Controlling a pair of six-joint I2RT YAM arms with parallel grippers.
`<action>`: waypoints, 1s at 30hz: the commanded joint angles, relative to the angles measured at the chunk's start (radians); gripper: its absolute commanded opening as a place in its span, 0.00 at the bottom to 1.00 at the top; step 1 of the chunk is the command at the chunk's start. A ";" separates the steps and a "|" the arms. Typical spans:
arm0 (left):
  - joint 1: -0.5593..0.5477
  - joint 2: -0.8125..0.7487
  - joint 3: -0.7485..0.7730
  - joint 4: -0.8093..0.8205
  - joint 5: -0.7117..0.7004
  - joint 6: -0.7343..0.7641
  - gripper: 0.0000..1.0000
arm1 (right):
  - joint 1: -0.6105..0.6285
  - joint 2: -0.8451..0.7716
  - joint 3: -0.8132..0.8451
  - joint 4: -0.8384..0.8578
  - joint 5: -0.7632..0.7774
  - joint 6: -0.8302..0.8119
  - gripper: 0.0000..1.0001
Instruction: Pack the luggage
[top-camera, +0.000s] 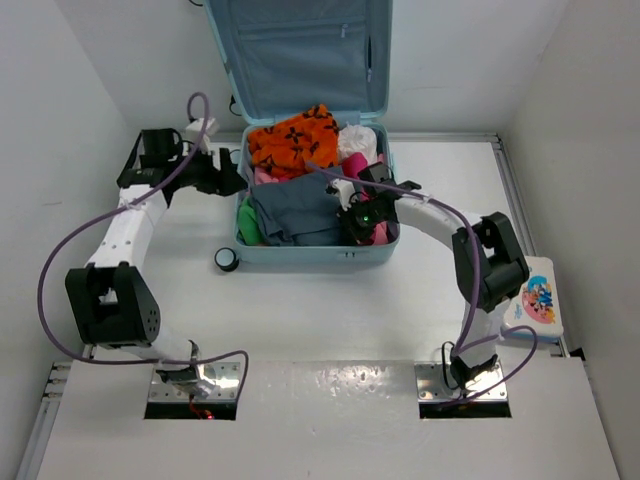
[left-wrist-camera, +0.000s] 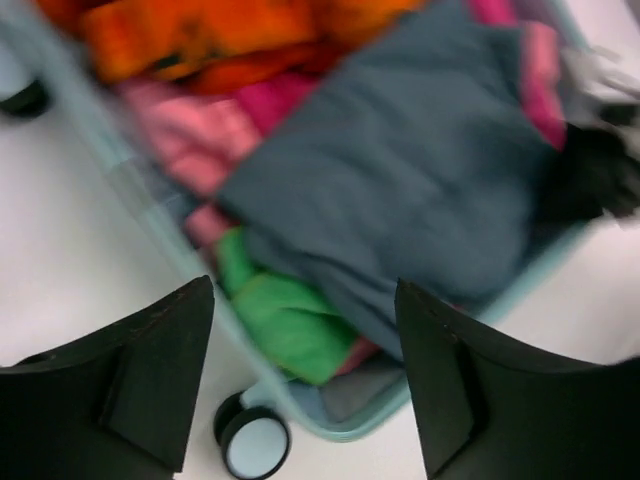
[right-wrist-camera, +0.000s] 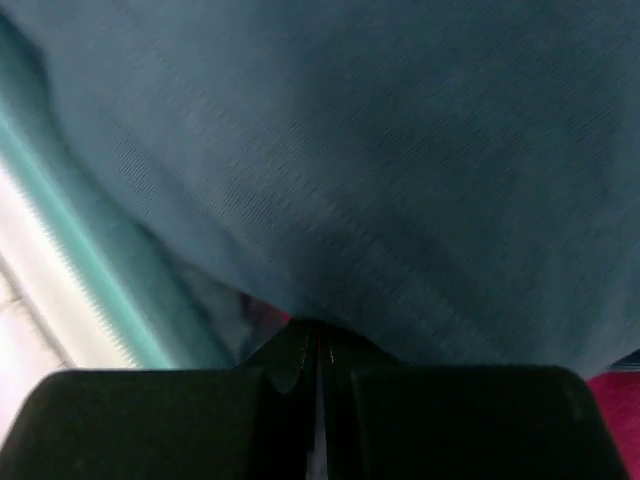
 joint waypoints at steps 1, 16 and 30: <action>-0.081 -0.078 -0.034 0.007 0.202 0.145 0.74 | 0.002 0.022 -0.016 0.137 0.159 -0.018 0.00; -0.370 0.137 -0.226 -0.058 -0.241 0.136 0.10 | -0.033 -0.117 0.012 0.027 0.133 0.054 0.00; -0.394 -0.179 -0.028 0.224 -0.149 0.047 0.93 | -0.261 -0.647 -0.080 -0.302 0.354 0.255 0.61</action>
